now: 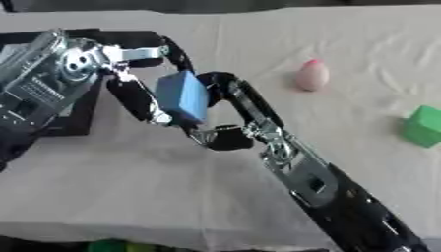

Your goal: Pick up the objects with one hand, pass them to the other hand, and then place them into the box on the other side of the table.

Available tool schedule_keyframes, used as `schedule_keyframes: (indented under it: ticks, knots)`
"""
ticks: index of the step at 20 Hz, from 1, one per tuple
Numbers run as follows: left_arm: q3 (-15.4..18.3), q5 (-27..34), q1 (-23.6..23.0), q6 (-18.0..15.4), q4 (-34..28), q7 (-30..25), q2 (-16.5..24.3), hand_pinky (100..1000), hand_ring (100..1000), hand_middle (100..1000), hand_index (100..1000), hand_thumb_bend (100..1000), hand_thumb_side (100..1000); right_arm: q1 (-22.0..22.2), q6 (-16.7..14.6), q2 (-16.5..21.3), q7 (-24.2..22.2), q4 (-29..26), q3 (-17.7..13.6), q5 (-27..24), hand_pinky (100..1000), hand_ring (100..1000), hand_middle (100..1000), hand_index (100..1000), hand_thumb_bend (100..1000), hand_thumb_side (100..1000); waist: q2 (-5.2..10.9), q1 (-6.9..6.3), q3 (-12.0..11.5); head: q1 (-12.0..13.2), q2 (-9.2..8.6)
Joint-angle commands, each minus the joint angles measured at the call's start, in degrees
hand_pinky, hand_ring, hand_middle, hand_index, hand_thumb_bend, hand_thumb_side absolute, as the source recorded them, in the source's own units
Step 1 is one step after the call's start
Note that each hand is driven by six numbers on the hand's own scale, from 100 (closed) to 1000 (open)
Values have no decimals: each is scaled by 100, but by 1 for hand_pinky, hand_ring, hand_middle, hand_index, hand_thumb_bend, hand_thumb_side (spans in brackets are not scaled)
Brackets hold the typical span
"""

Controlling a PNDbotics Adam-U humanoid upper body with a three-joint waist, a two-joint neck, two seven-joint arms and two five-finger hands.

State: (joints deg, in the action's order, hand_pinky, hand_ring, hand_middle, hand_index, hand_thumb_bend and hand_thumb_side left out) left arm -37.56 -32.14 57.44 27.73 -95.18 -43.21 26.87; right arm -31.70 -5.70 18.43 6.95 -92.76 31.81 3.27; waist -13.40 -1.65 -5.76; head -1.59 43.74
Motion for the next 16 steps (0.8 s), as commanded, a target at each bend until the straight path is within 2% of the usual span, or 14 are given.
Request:
schedule_keyframes:
  ticks: [1,10,16]
  knots:
    - [114,-222,129,882,-217,-876,151,907,907,698,738,393,137,-67,-8,48,13,-80,-28,6,612,608,539,577,100,100,86,3,-8,11,35]
    - [198,-717,131,829,-632,-874,216,888,880,612,677,388,122,-58,181,25,47,-33,-37,-231,605,603,535,573,100,100,77,6,-22,2,6]
    - [207,-894,124,813,-670,-864,211,872,857,539,597,370,100,-77,240,25,91,-89,-46,-347,605,603,537,575,100,100,63,2,-20,-1,-1]
